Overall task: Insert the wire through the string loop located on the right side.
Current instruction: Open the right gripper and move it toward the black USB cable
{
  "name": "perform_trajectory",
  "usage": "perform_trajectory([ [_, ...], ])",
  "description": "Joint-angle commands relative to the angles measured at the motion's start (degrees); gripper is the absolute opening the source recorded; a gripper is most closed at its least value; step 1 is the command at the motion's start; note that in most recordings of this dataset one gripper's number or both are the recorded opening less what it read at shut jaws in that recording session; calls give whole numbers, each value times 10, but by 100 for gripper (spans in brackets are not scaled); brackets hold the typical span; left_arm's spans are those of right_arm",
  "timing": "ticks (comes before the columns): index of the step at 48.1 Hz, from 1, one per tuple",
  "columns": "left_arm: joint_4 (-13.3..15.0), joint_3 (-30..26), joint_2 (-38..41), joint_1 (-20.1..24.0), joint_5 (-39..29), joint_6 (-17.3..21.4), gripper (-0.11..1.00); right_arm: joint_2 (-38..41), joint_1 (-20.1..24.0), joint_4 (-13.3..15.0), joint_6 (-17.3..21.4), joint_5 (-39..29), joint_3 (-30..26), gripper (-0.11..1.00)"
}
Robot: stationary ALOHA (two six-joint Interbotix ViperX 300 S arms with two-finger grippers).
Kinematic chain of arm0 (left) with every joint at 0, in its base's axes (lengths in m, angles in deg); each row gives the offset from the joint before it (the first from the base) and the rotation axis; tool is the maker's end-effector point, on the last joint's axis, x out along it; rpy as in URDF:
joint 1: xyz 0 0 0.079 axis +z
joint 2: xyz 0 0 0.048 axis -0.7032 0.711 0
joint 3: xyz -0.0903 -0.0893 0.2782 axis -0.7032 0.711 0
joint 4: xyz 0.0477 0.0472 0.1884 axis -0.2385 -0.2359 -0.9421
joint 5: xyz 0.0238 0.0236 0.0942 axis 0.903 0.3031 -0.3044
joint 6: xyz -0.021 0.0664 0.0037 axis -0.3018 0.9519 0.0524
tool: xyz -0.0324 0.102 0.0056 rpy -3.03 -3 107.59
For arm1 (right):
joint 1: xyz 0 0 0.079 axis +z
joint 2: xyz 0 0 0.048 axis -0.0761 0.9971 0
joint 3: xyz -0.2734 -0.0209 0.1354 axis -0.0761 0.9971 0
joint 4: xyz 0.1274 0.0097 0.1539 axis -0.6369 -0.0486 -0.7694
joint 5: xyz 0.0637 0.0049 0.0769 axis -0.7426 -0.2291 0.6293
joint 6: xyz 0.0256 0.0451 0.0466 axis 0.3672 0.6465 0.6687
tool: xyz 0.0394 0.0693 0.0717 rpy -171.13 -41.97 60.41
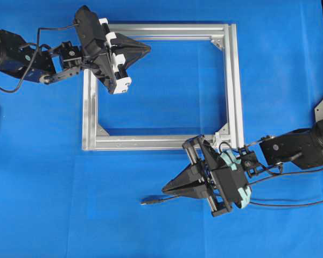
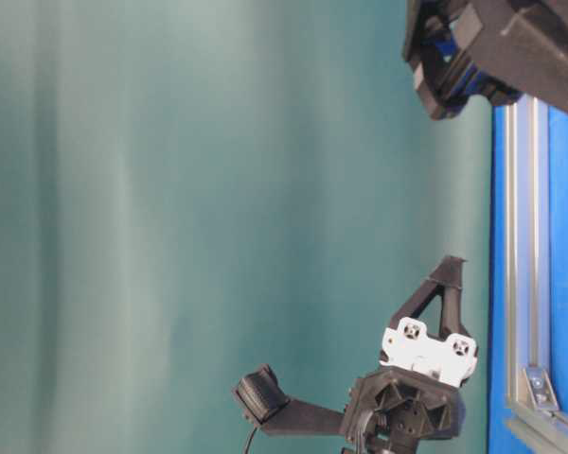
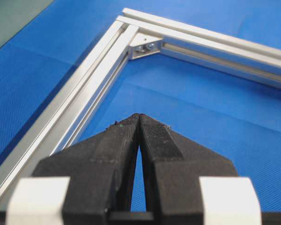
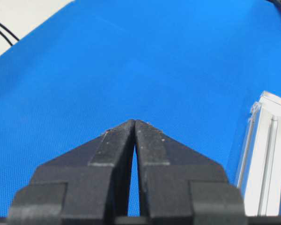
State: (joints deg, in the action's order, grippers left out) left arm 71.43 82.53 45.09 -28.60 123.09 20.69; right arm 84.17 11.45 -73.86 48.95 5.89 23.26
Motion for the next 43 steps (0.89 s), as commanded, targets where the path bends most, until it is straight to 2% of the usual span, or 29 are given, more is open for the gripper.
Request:
perform_trajectory([
  [1, -11, -5, -29, -4, -14, 4, 0, -24, 2, -1, 2, -1, -10, 0],
  [6, -11, -4, -32, -4, -25, 4, 0, -29, 2, -1, 2, -34, -12, -6],
  [13, -11, -4, -33, -4, -26, 3, 0, -30, 4, -1, 3, -70, -19, -6],
  [30, -11, -5, -33, -4, -25, 3, 0, -32, 7, -1, 18, -74, -20, -5],
  [36, -11, -4, -33, -4, -26, 3, 0, -32, 8, -1, 36, -73, -22, 11],
  [40, -11, -4, -33, -4, -26, 3, 0, -33, 8, -1, 48, -74, -21, 30],
  [43, -11, -4, -33, -4, -26, 3, 0, -34, 8, -1, 54, -74, -20, 48],
])
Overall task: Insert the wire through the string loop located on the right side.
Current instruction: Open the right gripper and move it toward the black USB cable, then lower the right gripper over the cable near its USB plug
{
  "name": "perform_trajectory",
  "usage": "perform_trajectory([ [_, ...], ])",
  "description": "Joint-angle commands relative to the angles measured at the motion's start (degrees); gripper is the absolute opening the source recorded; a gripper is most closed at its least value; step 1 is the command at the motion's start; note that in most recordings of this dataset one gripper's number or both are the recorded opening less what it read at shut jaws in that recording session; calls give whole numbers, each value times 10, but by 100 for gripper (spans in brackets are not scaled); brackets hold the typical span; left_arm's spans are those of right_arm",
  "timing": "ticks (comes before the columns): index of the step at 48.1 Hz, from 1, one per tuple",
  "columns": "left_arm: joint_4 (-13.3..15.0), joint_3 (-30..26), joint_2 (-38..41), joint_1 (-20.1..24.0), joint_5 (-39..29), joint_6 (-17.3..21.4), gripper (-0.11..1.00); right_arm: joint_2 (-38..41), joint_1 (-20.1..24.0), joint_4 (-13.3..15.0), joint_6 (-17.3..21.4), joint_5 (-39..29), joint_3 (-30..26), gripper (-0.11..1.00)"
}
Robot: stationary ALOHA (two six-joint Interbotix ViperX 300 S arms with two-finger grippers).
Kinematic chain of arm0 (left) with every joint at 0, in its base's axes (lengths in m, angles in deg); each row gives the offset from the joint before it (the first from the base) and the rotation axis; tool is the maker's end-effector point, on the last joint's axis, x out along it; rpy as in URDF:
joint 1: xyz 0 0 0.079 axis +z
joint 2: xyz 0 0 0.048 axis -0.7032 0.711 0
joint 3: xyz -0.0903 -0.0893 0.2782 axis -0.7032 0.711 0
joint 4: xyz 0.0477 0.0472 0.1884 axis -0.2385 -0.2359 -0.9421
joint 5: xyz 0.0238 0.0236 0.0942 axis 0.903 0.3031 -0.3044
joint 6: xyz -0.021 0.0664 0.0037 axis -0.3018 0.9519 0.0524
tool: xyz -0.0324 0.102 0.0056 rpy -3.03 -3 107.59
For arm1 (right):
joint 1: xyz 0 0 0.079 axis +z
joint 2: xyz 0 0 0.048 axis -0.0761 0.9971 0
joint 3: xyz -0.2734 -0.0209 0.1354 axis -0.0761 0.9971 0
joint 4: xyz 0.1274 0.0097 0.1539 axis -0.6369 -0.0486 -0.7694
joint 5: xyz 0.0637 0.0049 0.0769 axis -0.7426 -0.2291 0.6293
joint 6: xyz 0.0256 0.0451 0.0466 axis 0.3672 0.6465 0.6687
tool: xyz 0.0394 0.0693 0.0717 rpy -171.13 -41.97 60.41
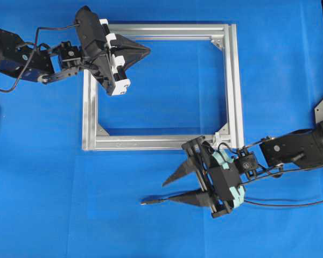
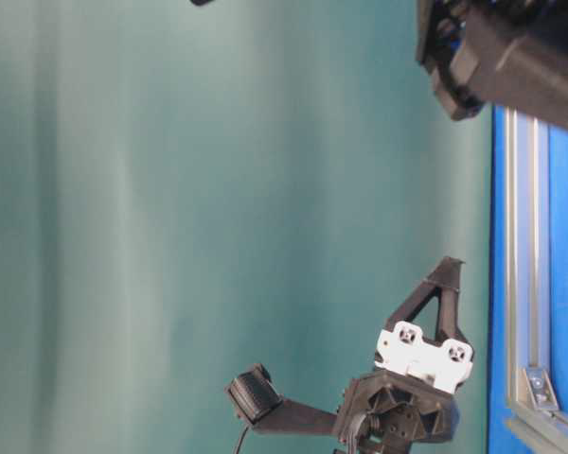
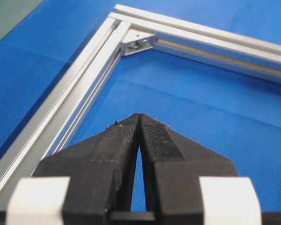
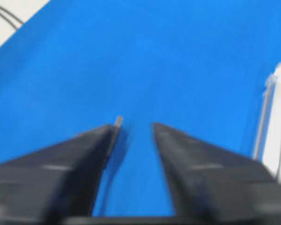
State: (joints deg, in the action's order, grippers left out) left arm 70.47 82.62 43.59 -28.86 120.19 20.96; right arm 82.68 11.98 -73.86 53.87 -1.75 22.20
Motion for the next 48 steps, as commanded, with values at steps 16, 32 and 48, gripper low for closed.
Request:
perform_trajectory([
  [16, -2, -4, -18, -2, 3, -1, 0, -16, 4, -8, 6, 3, -12, 90],
  [32, -2, -5, -18, -1, 3, -1, 0, 37, 9, -33, 8, 3, -24, 90],
  [48, -2, -5, -18, 3, 3, -1, 0, 103, 21, -76, 9, 7, -42, 90],
])
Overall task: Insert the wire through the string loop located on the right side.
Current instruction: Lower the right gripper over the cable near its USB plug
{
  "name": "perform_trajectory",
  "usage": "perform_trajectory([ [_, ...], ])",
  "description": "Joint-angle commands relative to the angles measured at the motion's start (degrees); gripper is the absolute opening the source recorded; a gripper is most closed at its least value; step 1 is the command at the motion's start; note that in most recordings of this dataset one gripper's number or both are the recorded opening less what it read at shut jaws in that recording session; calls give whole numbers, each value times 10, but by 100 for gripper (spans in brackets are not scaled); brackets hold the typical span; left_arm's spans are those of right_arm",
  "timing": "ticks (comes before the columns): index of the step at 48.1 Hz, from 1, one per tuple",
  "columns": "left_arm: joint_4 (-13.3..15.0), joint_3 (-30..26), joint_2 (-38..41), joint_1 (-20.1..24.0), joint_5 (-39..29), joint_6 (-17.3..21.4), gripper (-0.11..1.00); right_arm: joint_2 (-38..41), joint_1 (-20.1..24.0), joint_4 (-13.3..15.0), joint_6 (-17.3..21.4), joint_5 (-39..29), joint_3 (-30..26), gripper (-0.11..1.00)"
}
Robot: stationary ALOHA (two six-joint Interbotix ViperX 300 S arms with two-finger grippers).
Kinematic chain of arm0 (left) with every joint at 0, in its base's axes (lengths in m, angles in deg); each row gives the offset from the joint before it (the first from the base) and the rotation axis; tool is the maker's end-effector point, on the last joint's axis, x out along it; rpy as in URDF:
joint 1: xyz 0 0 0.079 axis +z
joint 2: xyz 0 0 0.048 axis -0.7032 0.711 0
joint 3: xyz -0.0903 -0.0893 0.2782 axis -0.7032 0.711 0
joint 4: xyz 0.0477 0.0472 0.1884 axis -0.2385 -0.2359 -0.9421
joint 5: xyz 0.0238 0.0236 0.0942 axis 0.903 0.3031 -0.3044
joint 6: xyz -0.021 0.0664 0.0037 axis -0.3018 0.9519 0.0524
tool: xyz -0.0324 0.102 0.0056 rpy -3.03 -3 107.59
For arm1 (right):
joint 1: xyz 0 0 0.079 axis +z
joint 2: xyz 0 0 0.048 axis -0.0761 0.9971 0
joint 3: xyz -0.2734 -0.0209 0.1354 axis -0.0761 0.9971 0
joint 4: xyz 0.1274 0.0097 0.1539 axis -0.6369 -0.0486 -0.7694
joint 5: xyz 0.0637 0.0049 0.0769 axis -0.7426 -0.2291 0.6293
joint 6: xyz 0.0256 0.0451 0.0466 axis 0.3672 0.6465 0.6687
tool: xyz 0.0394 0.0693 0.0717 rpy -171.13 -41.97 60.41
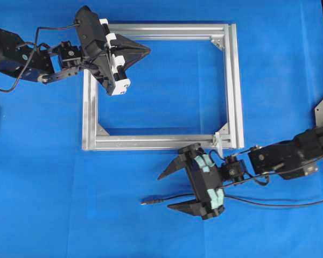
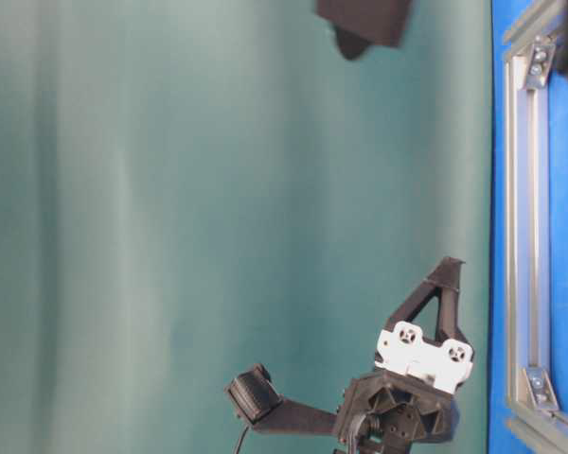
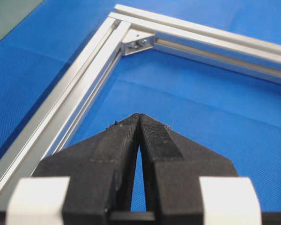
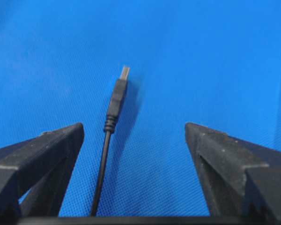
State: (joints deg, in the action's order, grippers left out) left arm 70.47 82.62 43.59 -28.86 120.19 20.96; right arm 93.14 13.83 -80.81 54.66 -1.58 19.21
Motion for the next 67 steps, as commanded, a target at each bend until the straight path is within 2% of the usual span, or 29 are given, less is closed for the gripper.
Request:
perform_trajectory([
  [1, -2, -5, -18, 3, 3, -2, 0, 1, 4, -6, 0, 5, -14, 90],
  [13, -2, -4, -18, 4, 3, -2, 0, 14, 4, -8, 1, 5, -18, 89],
  [20, -2, -4, -18, 5, 2, -2, 0, 15, 4, -8, 0, 5, -18, 80],
  [25, -2, -4, -18, 6, 3, -2, 0, 16, 4, -6, -2, 5, -18, 58],
  [31, -2, -4, -18, 7, 3, -2, 0, 15, 4, -4, -4, 12, -18, 22],
  [37, -2, -4, -18, 9, 3, -2, 0, 15, 4, -4, -3, 21, -18, 0],
  [57, -2, -4, -18, 9, 3, -1, 0, 7, 4, -4, 1, 12, -19, -2],
  [67, -2, -4, -18, 9, 2, -3, 0, -42, 4, -4, 0, -36, -19, -2],
])
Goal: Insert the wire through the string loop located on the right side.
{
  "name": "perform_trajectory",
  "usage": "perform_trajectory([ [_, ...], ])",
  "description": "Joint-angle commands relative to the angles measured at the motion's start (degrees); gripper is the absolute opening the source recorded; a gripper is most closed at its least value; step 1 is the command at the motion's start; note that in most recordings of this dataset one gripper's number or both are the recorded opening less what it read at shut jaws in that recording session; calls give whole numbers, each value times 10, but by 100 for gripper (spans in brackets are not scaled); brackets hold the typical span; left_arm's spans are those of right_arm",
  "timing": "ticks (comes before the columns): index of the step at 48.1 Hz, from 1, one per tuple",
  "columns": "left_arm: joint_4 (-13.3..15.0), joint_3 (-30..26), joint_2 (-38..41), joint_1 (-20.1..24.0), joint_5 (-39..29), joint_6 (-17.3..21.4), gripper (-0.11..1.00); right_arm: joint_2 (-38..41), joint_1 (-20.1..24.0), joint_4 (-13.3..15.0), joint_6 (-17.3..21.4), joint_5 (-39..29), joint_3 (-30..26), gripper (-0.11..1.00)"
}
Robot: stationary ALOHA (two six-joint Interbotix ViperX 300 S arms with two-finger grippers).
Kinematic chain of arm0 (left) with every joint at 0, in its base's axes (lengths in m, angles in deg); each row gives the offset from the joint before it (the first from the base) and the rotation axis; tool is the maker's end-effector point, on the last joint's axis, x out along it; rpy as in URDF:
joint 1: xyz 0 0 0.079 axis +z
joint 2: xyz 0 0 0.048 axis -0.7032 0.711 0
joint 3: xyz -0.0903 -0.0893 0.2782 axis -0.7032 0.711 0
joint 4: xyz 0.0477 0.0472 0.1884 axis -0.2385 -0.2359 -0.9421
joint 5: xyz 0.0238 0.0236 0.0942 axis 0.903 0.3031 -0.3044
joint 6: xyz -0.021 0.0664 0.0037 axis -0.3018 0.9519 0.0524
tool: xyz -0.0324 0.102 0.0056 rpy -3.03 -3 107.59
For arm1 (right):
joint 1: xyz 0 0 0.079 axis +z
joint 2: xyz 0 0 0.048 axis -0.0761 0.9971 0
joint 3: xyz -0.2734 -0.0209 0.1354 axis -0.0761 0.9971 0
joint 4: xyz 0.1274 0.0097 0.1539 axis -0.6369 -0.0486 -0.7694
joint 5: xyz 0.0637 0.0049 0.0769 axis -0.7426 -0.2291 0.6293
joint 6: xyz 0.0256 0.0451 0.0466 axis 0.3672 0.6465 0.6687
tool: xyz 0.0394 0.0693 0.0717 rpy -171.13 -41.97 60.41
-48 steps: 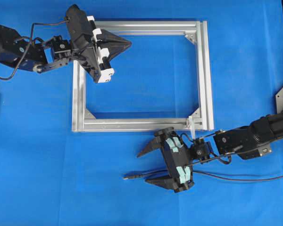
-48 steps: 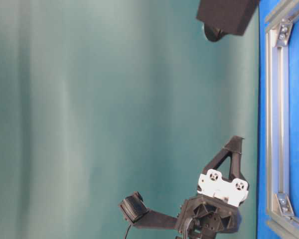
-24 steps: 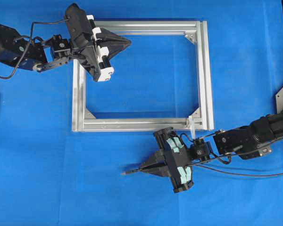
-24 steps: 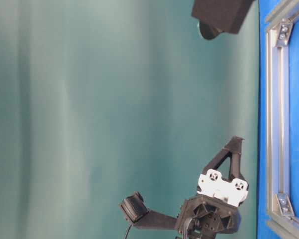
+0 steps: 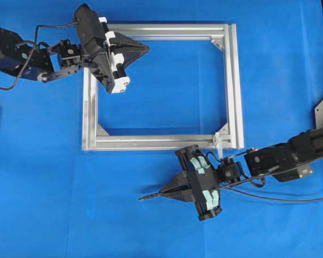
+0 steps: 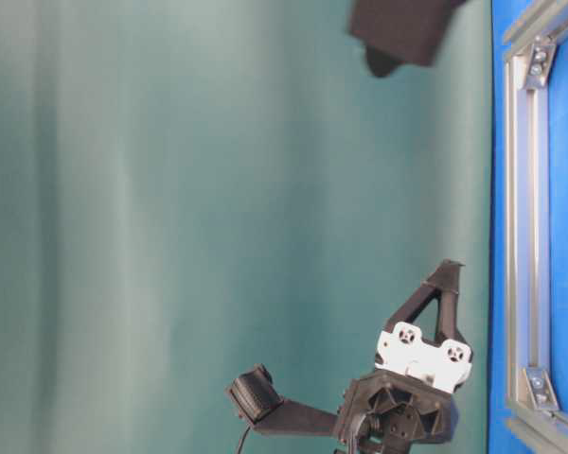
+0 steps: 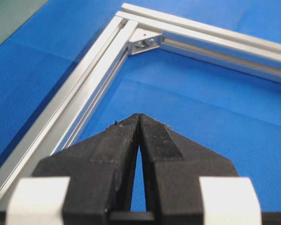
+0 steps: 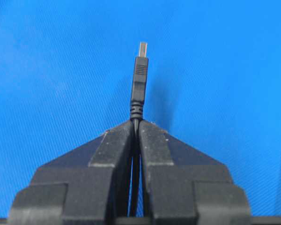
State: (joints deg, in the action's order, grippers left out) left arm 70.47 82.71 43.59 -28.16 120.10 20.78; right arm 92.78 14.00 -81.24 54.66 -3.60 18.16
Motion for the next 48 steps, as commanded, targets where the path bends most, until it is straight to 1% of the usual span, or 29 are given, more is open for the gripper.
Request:
perform_trajectory([
  [1, -2, -6, -18, 2, 4, -2, 0, -45, 2, 1, 0, -23, -10, -2],
  [9, -2, -5, -18, 2, 4, -2, 0, -90, 2, 1, 0, -85, -16, -2],
  [15, -2, -6, -18, 2, 4, -2, 0, -109, 2, 1, -1, -115, -21, -2],
  [48, -2, -7, -18, 2, 4, -2, 0, -111, 2, 0, -1, -119, -23, -2],
])
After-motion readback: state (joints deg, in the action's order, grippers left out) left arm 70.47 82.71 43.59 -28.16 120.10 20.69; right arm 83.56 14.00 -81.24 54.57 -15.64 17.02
